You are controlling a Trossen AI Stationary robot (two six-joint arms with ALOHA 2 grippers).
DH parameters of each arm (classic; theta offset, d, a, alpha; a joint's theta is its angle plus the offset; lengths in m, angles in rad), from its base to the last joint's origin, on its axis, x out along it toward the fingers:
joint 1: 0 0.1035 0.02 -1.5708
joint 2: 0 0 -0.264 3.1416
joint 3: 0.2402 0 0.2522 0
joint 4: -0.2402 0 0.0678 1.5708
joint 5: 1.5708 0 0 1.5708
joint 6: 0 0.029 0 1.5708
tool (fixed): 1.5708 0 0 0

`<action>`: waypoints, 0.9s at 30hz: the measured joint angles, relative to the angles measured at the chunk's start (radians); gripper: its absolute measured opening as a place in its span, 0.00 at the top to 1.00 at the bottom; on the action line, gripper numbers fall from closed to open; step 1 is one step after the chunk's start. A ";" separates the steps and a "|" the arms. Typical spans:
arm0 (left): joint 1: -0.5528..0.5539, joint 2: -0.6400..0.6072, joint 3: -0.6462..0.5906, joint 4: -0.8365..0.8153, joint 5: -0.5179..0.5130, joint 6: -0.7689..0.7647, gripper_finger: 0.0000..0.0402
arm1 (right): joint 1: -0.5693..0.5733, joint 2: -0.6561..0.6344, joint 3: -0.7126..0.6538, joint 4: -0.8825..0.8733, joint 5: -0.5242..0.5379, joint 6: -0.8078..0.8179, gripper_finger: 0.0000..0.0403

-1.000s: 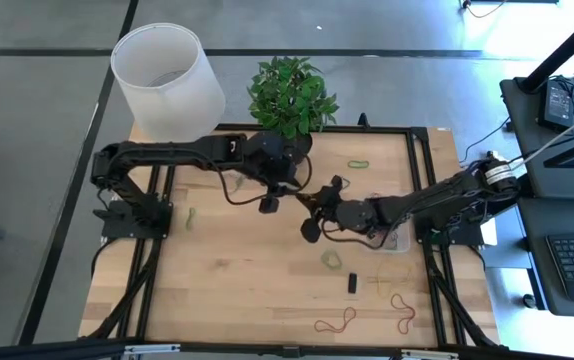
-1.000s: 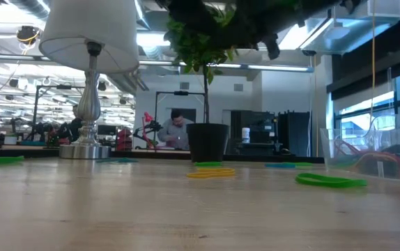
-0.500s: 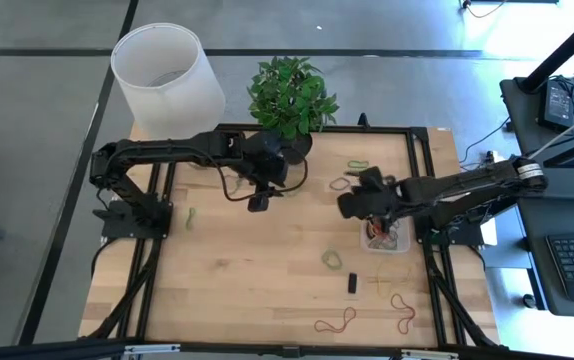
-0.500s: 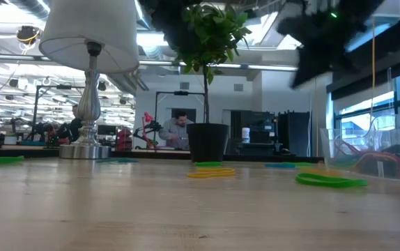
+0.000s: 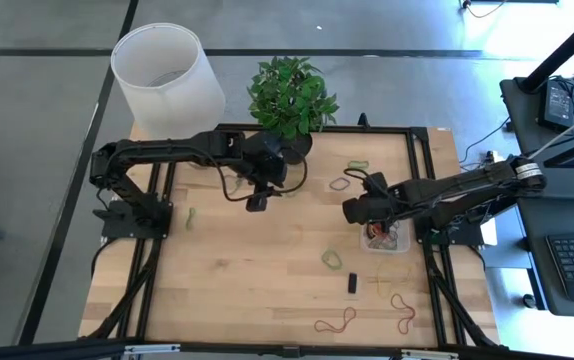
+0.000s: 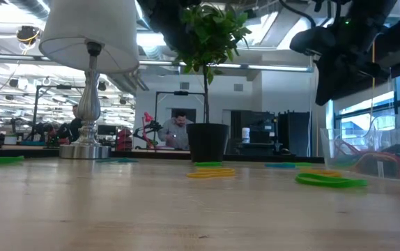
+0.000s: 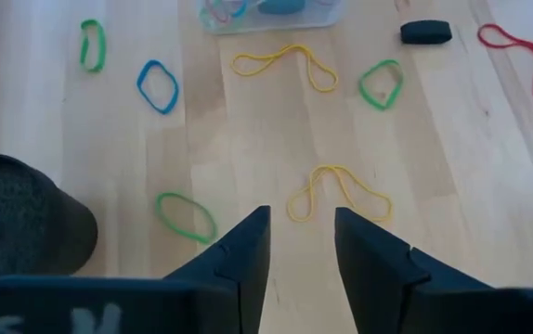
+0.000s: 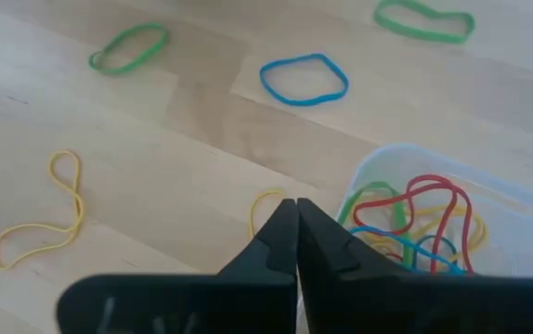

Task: Pick and place rubber bands into bin
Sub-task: Put the yellow rubber band into the transparent bin

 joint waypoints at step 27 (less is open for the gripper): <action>-0.019 -0.725 -0.719 0.449 -0.229 -0.162 1.00 | -0.073 0.183 0.382 -0.058 -0.073 -0.564 1.00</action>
